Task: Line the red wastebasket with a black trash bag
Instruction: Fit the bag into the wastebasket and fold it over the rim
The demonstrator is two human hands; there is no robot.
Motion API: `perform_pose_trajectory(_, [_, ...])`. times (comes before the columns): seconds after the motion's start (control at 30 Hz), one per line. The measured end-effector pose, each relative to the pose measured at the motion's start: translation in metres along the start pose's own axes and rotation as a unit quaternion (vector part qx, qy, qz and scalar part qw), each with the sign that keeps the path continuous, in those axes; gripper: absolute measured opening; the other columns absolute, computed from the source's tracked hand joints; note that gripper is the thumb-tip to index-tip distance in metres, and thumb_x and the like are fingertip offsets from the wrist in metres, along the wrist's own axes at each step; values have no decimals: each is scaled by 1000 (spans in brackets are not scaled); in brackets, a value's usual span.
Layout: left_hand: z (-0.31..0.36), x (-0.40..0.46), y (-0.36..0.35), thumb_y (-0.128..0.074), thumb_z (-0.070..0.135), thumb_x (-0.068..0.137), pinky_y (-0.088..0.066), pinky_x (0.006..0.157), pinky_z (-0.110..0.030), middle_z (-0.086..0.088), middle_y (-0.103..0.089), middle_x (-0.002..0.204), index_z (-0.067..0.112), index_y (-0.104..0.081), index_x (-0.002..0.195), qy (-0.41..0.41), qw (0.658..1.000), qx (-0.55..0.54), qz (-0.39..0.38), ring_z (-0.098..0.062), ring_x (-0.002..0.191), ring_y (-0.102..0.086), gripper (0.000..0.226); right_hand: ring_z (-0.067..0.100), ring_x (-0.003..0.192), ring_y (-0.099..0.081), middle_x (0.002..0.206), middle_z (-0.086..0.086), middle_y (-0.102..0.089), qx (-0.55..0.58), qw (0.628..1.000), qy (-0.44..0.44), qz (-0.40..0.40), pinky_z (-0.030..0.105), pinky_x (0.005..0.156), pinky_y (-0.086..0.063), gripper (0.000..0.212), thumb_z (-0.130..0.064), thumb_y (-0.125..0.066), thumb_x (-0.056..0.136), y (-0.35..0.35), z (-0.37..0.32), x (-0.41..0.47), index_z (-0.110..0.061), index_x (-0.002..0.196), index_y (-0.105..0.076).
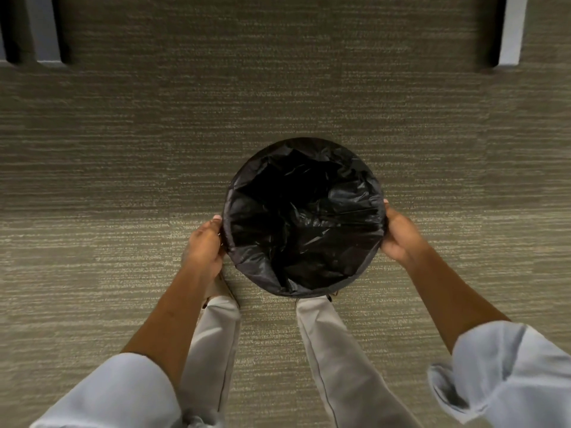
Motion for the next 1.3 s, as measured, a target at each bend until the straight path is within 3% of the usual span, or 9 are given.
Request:
perform_pose_trajectory(0.13, [0,3,0,-57,23,99,-56,98,-53,-20,-73,121,2,-64,125,11,999,21,22,-33,110,-71,34,28,96,-74,107,14,-77,-22,999,-4,-23,39,73,-63,29,-24,-51,104,0,-1,0,-6,116,-71])
perform_pose_trajectory(0.27, [1,-1,1,-61,33,94,-52,102,-54,-16,-69,125,8,-57,133,14,999,15,25,-32,114,-67,46,30,108,-71,117,14,-75,-49,999,15,-1,45,87,-60,32,-27,-51,104,0,-1,-3,-8,124,-68])
perform_pose_trajectory(0.4, [-1,-15,2,-47,39,98,-55,78,-37,-4,-70,83,16,-71,91,7,1000,8,21,-19,78,-64,34,21,103,-70,91,-7,-81,-65,995,49,51,38,83,-55,35,-44,-50,101,0,6,-13,-19,104,-74])
perform_pose_trajectory(0.6, [-22,-43,7,-44,33,97,-39,55,-32,0,-50,67,20,-52,72,48,995,24,84,-18,56,-42,29,28,113,-69,121,14,-73,-48,995,60,59,48,102,-52,43,-38,-45,105,-5,16,-19,-6,123,-69])
perform_pose_trajectory(0.83, [-30,-49,-3,-40,11,100,-54,92,-41,-12,-69,109,8,-65,117,97,991,-89,19,-24,98,-63,31,30,99,-74,110,18,-76,2,999,6,54,43,79,-62,31,-20,-45,103,-5,17,-16,-7,107,-73])
perform_pose_trajectory(1.07, [-32,-26,6,-41,1,92,-49,107,-50,-16,-70,97,10,-69,74,54,991,-124,-5,-29,105,-63,34,26,94,-76,101,11,-80,-4,999,3,35,38,70,-63,32,-21,-41,106,-4,19,-10,-13,102,-71])
perform_pose_trajectory(1.13, [-31,-23,8,-52,13,88,-45,111,-52,-17,-63,134,-1,-65,115,54,993,-103,10,-29,128,-56,33,28,101,-74,108,13,-78,-19,999,17,47,43,81,-63,33,-23,-42,106,-5,21,-10,-8,110,-71])
perform_pose_trajectory(1.2, [-36,-15,15,-65,43,78,-38,118,-48,-11,-42,159,2,-39,148,50,997,-46,42,-27,147,-38,85,26,102,-74,108,12,-78,-31,995,40,83,43,89,-60,39,-33,-44,106,-5,24,-13,-7,110,-73])
perform_pose_trajectory(1.3, [-45,-1,21,-62,63,67,-28,123,-42,-11,-36,163,11,-40,151,20,998,40,51,-25,151,-32,102,15,91,-76,86,-4,-81,-66,986,91,121,28,76,-61,47,-44,-41,105,-5,28,-18,-18,90,-76])
Point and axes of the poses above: each hand's wrist, its own x-axis towards the middle knuckle, its own y-axis out of the back of the hand, z = x × y, the point moved 2 cm from there along x, towards the middle knuckle
